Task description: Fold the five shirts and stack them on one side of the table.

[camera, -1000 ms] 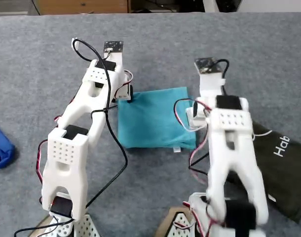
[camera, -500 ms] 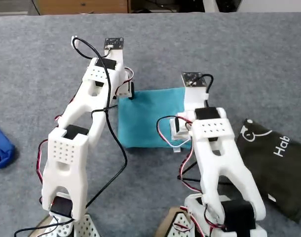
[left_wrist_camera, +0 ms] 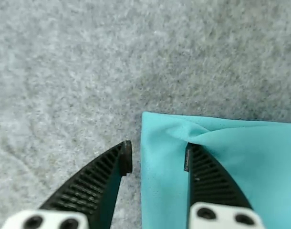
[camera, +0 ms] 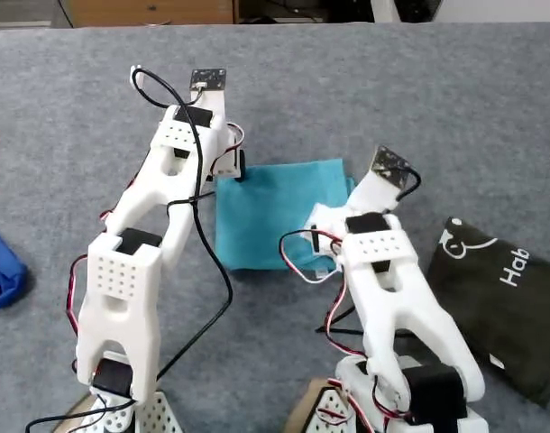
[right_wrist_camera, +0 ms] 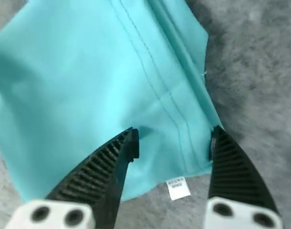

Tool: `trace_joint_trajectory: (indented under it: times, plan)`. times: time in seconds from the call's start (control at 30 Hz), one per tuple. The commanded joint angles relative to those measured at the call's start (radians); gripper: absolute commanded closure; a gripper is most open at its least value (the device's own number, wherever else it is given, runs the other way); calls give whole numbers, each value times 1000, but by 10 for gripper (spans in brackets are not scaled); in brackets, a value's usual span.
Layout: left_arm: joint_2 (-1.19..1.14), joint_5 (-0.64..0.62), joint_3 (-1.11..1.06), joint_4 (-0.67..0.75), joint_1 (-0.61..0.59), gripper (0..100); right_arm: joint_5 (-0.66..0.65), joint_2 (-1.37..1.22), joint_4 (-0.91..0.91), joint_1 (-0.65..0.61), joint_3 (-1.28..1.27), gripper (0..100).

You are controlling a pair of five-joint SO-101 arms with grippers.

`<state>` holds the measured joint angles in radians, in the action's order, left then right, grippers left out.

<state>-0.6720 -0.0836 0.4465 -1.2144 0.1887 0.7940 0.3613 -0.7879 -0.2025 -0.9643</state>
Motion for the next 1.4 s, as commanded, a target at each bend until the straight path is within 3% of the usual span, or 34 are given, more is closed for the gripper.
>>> trace_joint_trajectory:
  times: [0.0,0.37,0.57,1.0,1.2,1.37]
  plan:
    - [15,0,46,3,-2,809,28,-2,25,-16,-2,750]
    - [15,11,46,12,-9,808,32,-2,-296,41,189,750]
    - [13,26,48,12,-6,809,41,-53,-212,18,163,750]
    - [10,20,48,18,-8,812,77,-538,-178,13,320,753]
    - [8,26,48,34,9,985,72,-579,-241,13,367,753]
    - [8,26,46,34,23,973,32,-582,-241,13,367,753]
